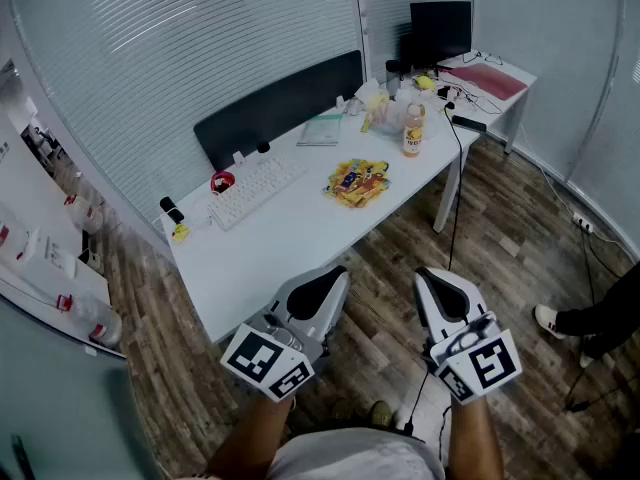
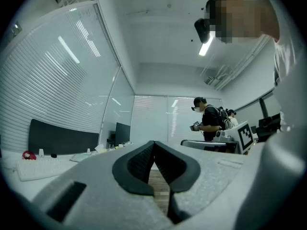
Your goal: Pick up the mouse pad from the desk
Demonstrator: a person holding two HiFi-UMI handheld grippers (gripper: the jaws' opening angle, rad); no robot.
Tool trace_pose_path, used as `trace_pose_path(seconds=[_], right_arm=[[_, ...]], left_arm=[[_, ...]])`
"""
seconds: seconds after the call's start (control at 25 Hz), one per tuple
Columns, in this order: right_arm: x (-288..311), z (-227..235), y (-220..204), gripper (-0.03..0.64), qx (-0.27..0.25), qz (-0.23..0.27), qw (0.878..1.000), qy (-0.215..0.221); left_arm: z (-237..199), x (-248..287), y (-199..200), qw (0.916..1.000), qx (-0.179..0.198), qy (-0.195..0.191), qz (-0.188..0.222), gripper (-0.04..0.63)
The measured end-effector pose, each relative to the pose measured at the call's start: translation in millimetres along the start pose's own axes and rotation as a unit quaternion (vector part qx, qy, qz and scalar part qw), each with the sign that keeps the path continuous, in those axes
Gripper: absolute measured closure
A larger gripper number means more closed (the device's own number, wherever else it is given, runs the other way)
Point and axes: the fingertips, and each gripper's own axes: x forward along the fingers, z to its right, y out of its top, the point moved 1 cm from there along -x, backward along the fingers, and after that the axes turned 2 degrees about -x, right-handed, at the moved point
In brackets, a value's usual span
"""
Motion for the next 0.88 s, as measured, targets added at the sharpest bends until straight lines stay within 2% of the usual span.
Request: trace_pose_path(seconds=[0.44, 0.64, 0.88], right_arm=[[-3, -7, 2, 0.604, 0.0, -0.001, 1.0, 0.005], [0, -10, 1, 0.604, 0.022, 0.007, 1.0, 0.011], [13, -14, -1, 0.604, 0.019, 0.0, 1.0, 0.009]], left_arm=[[3, -8, 2, 1.0, 0.002, 0.002, 0.0, 0.579], [-1, -12, -1, 1.0, 0.001, 0.004, -0.004, 0.58], [-16, -17, -2, 1.0, -0.004, 0.004, -0.004, 0.58]])
